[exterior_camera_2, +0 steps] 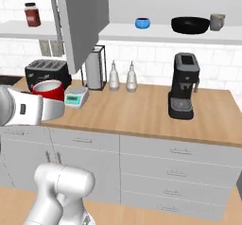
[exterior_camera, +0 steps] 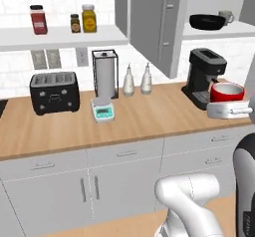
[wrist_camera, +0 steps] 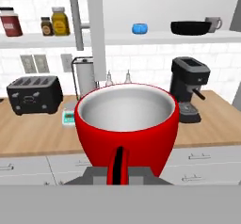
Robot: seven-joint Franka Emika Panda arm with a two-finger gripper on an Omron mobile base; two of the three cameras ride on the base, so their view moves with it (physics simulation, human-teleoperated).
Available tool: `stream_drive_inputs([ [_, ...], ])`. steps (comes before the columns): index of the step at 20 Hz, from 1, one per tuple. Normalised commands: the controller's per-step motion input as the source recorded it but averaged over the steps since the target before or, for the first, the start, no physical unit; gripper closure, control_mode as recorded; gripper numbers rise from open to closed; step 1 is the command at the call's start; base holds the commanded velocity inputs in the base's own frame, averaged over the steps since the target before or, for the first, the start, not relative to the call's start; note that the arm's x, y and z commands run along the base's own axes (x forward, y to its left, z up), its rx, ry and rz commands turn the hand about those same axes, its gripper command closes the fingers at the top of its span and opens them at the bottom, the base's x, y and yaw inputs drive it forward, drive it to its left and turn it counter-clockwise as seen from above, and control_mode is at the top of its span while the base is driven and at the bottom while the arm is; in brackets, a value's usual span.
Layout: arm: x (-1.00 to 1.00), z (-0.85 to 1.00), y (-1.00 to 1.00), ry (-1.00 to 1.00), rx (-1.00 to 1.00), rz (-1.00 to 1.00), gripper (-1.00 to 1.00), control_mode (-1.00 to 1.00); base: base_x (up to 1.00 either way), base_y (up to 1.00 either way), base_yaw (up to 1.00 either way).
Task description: Gather all objects into one cabinet and sort the glasses and bowls to opposite sides.
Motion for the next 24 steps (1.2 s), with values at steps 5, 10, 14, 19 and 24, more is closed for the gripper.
stream_drive_inputs([
  [5,0.00,0.00,0.00,0.00,0.00,0.00,1.00,1.00,0.00,-0.93,0.00],
  [10,0.00,0.00,0.00,0.00,0.00,0.00,1.00,1.00,0.20,-0.74,0.00],
  [14,0.00,0.00,0.00,0.00,0.00,0.00,1.00,1.00,0.51,-0.46,0.00],
  [19,0.00,0.00,0.00,0.00,0.00,0.00,1.00,1.00,0.55,-0.18,0.00],
  [24,0.00,0.00,0.00,0.00,0.00,0.00,1.00,1.00,0.50,-0.06,0.00],
])
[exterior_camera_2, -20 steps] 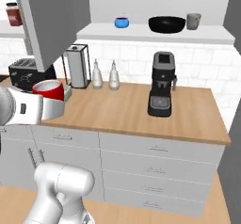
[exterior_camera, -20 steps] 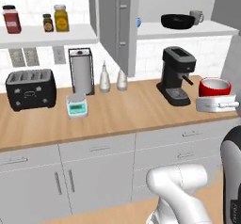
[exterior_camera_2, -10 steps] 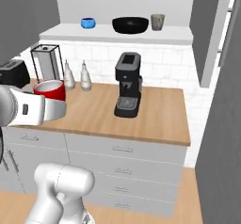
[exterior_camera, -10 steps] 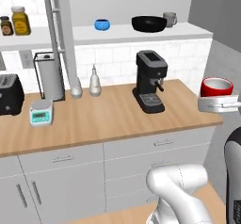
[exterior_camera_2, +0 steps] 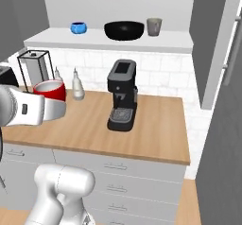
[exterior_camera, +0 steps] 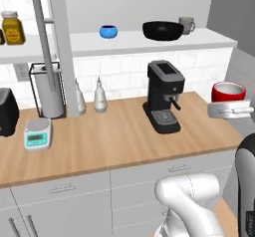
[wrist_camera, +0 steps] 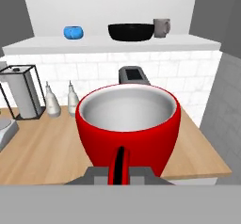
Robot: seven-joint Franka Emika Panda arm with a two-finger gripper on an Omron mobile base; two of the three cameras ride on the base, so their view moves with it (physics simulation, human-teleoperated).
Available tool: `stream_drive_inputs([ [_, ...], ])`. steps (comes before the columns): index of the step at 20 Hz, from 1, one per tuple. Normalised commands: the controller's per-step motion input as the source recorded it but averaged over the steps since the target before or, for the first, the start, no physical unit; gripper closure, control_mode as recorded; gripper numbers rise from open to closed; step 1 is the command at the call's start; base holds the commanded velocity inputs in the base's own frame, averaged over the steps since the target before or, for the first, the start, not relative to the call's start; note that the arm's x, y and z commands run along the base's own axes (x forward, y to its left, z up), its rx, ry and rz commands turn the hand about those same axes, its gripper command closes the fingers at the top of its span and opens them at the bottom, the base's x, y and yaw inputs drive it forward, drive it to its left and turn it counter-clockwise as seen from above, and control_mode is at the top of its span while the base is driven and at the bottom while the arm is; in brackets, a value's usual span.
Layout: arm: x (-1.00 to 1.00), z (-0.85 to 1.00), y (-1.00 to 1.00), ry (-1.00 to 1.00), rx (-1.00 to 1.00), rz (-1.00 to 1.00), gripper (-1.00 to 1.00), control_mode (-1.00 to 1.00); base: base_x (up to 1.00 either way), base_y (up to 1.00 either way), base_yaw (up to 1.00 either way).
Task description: Gather all objects into one cabinet and sort the glasses and bowls to opposite sides.
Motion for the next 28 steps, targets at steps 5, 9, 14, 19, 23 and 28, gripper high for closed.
stream_drive_inputs([
  [5,0.00,0.00,0.00,0.00,0.00,0.00,1.00,1.00,0.28,-0.24,-0.02],
  [9,0.00,0.00,0.00,0.00,0.00,0.00,1.00,1.00,0.23,-0.01,-0.02],
  [14,0.00,0.00,0.00,0.00,0.00,0.00,1.00,1.00,0.36,0.00,-0.02],
  [19,0.00,0.00,0.00,0.00,0.00,0.00,1.00,1.00,0.22,-0.19,-0.01],
  [23,0.00,0.00,0.00,0.00,0.00,0.00,1.00,1.00,0.30,0.01,-0.03],
  [28,0.00,0.00,0.00,0.00,0.00,0.00,1.00,1.00,0.48,0.10,-0.01],
])
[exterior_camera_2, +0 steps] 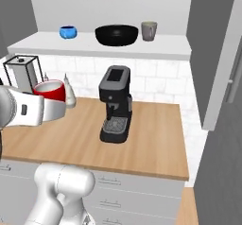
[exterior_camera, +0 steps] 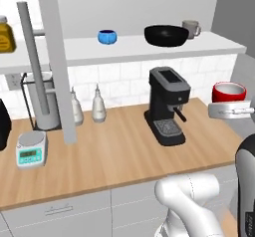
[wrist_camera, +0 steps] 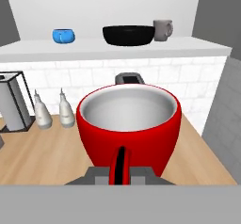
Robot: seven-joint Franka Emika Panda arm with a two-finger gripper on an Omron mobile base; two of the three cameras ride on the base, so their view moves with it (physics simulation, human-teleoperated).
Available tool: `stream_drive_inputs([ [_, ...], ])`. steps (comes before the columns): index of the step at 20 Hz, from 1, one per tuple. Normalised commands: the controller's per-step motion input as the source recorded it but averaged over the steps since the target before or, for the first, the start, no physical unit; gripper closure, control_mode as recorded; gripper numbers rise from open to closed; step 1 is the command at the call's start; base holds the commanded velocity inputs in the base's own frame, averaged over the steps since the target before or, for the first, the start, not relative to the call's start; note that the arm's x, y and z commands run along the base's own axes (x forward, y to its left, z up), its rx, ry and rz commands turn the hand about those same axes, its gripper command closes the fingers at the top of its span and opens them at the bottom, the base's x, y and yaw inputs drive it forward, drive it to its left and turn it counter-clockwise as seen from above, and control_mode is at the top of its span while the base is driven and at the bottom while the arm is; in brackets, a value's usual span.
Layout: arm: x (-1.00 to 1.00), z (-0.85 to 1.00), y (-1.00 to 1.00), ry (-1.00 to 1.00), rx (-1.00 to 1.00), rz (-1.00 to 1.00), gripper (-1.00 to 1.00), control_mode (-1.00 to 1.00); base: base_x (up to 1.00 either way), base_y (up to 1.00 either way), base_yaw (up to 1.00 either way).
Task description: Gather all objects into one cabinet and sort the glasses and bowls to opposite sides.
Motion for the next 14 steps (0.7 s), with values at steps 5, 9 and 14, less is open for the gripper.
stream_drive_inputs([
  [5,0.00,0.00,0.00,0.00,0.00,0.00,1.00,1.00,0.44,0.32,0.00],
  [9,0.00,0.00,0.00,0.00,0.00,0.00,1.00,1.00,0.35,0.18,0.00],
  [14,0.00,0.00,0.00,0.00,0.00,0.00,1.00,1.00,0.36,0.00,0.00],
])
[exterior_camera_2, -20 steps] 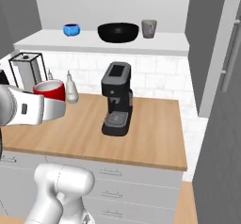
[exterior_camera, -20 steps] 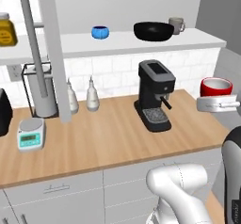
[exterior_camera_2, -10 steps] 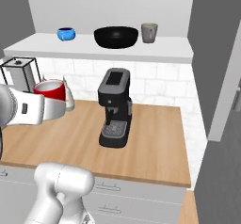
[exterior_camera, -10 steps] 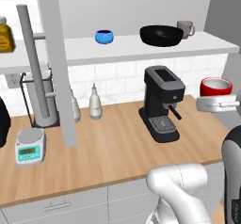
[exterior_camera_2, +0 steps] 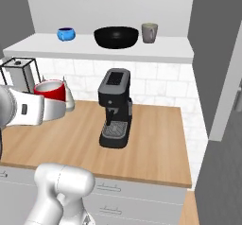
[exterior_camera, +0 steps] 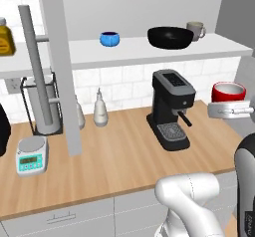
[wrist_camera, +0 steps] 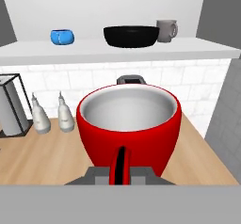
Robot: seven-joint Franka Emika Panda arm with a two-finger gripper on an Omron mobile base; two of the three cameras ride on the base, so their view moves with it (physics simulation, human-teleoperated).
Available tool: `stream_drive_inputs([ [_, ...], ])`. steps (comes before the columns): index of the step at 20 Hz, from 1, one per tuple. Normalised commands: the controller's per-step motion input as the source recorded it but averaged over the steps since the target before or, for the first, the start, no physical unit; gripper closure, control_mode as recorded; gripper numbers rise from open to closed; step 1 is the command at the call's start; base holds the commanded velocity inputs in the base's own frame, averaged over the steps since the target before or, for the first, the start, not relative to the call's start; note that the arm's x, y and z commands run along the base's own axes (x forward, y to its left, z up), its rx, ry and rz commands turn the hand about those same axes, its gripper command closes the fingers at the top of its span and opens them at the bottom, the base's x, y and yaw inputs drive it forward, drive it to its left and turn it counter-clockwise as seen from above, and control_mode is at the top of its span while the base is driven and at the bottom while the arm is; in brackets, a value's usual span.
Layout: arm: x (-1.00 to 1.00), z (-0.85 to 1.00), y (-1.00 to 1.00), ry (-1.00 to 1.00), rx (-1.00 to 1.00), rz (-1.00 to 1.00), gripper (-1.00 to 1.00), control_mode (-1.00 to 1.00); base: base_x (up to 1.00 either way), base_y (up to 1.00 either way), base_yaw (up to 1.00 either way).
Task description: Gather all objects into one cabinet and sort the glasses and bowls to opposite sides.
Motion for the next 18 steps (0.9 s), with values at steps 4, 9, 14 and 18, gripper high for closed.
stream_drive_inputs([
  [4,0.10,0.00,0.01,0.00,0.00,0.00,1.00,-1.00,0.06,0.00,0.00],
  [9,0.02,0.02,0.08,-0.08,0.00,0.00,1.00,-1.00,0.00,0.00,0.00],
  [14,0.31,0.30,0.33,-0.05,0.01,0.00,1.00,-1.00,0.00,0.00,0.00],
  [18,0.39,0.54,0.18,0.00,0.04,0.00,1.00,-1.00,0.00,0.00,0.00],
])
